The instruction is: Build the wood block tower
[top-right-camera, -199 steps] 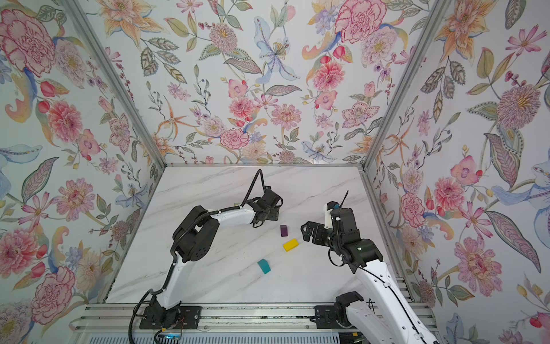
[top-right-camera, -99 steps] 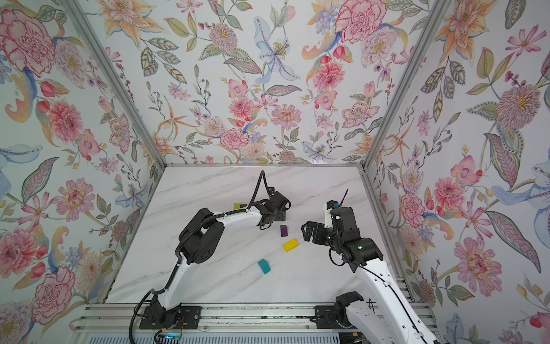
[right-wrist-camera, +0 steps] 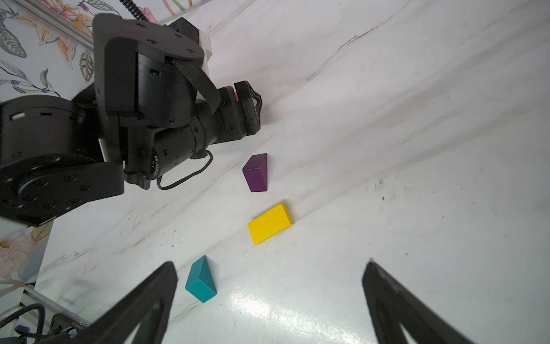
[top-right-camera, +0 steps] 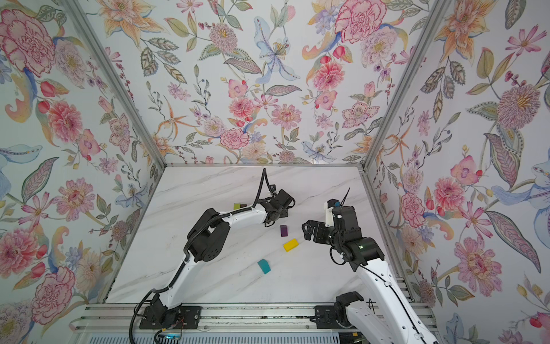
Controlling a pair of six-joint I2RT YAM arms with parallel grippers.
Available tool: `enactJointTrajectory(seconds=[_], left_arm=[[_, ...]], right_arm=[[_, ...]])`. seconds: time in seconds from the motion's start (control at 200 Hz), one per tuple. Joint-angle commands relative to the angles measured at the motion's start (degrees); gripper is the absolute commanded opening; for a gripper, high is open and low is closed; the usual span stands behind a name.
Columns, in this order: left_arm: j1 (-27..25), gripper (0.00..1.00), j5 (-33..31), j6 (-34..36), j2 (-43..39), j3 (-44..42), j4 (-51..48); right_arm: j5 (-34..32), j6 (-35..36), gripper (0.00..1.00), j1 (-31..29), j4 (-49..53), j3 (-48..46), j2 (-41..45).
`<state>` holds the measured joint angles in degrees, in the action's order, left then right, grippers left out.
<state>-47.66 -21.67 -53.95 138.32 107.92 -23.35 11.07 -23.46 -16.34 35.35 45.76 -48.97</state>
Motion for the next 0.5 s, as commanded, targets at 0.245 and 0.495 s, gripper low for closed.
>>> enactJointTrajectory(seconds=[0.245, 0.495], left_arm=[[0.37, 0.76, -1.69, -0.79, 2.56, -0.20, -4.48], [0.57, 0.76, -3.11, 0.85, 2.66, 0.01, -4.60]], right_arm=[[1.40, 1.63, 0.99, 1.35, 1.13, 0.76, 0.36], [2.09, 1.73, 0.99, 1.66, 1.13, 0.48, 0.54]])
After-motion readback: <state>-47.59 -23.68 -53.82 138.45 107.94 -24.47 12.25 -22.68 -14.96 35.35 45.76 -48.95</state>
